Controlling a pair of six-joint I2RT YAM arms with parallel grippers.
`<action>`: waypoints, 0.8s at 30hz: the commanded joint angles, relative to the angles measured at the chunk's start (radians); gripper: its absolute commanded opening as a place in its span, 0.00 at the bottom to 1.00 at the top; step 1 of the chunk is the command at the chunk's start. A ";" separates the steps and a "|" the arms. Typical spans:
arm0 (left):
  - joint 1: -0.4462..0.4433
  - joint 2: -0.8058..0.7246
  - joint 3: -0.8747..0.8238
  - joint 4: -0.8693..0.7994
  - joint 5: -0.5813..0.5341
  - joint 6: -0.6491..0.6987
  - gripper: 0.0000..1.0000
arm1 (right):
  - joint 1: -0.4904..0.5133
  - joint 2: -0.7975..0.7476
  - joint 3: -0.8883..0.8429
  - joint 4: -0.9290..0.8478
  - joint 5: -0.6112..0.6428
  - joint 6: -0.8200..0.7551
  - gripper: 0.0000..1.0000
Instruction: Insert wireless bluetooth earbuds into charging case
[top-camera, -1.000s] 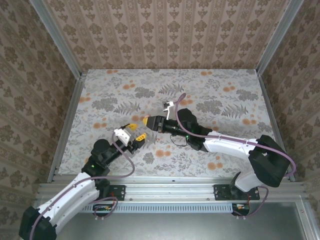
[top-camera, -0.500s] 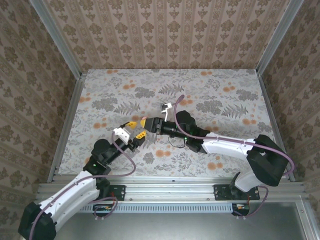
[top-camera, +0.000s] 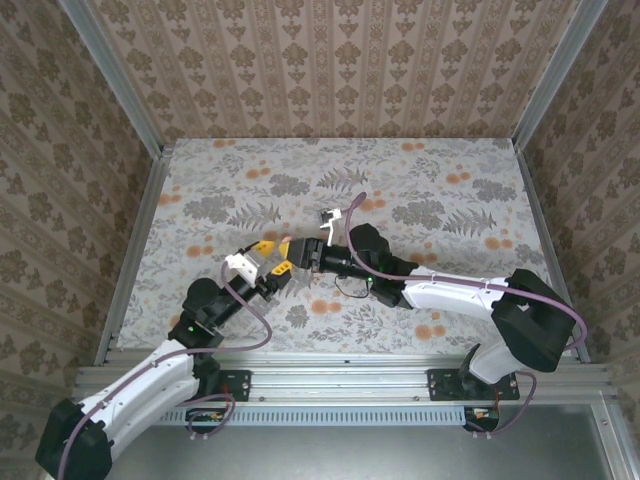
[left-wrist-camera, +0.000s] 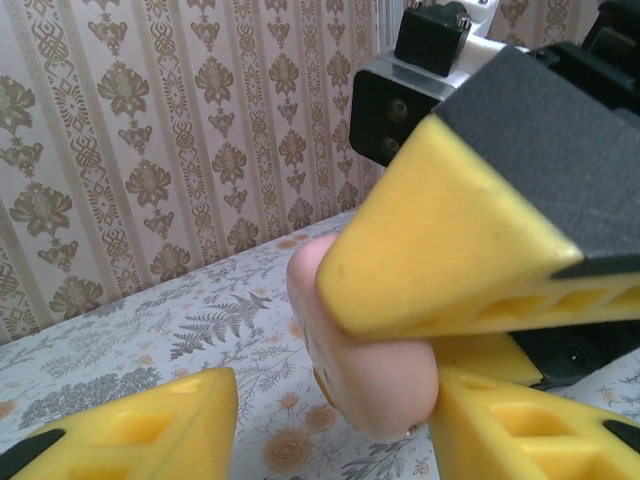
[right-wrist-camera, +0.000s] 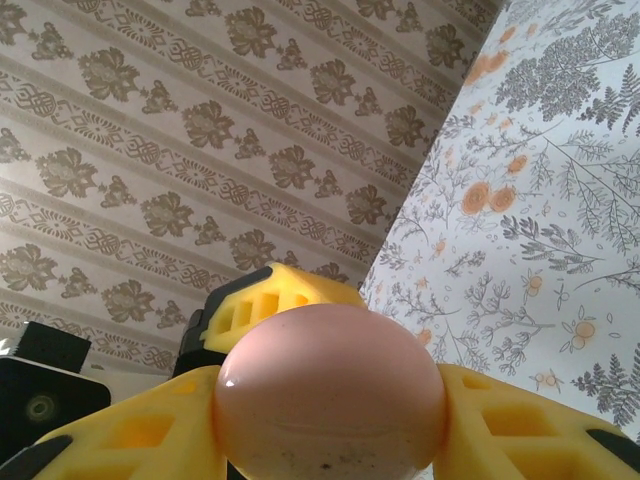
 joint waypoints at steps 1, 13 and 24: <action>-0.006 -0.003 0.011 0.049 -0.017 -0.029 0.53 | 0.010 0.013 -0.008 0.043 -0.022 0.015 0.46; -0.011 0.004 0.016 0.035 -0.034 -0.032 0.45 | 0.025 0.025 0.001 0.058 -0.038 0.020 0.47; -0.014 -0.004 0.026 0.000 -0.053 -0.040 0.26 | 0.031 0.024 -0.001 0.053 -0.038 0.010 0.47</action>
